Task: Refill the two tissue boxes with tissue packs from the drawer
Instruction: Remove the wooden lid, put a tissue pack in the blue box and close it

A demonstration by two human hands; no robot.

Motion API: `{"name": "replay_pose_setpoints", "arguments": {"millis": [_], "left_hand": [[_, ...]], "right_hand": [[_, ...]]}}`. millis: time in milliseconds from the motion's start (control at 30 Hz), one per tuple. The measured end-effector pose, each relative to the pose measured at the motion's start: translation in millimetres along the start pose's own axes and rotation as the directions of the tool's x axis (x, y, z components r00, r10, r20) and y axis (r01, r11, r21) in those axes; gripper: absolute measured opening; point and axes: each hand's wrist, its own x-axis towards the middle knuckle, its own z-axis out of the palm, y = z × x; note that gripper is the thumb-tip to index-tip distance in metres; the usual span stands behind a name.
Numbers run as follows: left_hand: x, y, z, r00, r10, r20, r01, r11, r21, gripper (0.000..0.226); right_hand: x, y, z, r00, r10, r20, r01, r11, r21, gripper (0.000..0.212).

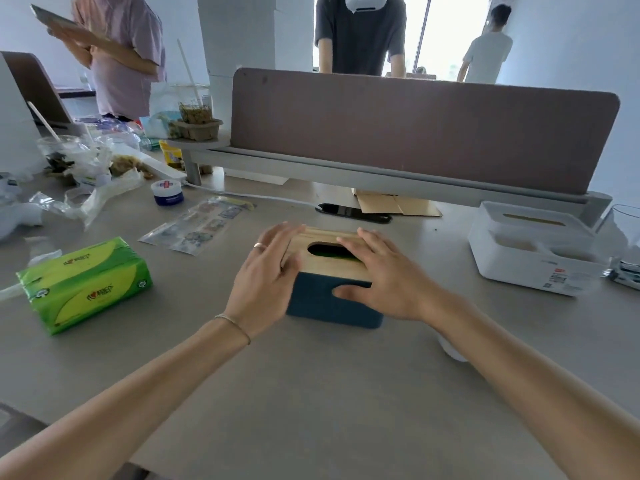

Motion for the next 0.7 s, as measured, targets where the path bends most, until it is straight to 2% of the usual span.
{"name": "replay_pose_setpoints", "arguments": {"millis": [67,100,267,367,500,700], "left_hand": [[18.2,-4.2,0.6,0.968,0.237,0.08,-0.25,0.928,0.276,0.041],[29.0,-4.7,1.8,0.949,0.284,0.137,-0.314,0.885,0.343,0.042],[89.4,-14.0,17.5,0.952,0.127,0.277,-0.241,0.871,0.428,0.044],[121.8,-26.6,30.6,0.932,0.14,0.335,-0.302,0.811,0.501,0.048],[153.6,-46.0,41.0,0.904,0.187,0.385,-0.403,0.676,0.617,0.06],[183.5,-79.3,46.7,0.911,0.079,0.404,-0.364,0.614,0.701,0.082]], "right_hand": [[14.5,-1.2,1.9,0.999,0.04,-0.022,-0.04,0.999,-0.001,0.096],[23.2,-1.7,2.4,0.998,0.054,-0.045,-0.054,0.999,0.008,0.095],[70.4,9.0,6.1,0.974,0.056,-0.218,-0.075,0.994,-0.078,0.083],[98.3,20.5,9.7,0.975,0.092,-0.201,-0.108,0.992,-0.069,0.079],[135.4,29.7,16.1,0.978,0.128,-0.166,-0.141,0.988,-0.067,0.076],[184.4,25.6,23.6,0.961,0.147,-0.233,-0.184,0.972,-0.149,0.071]]}}
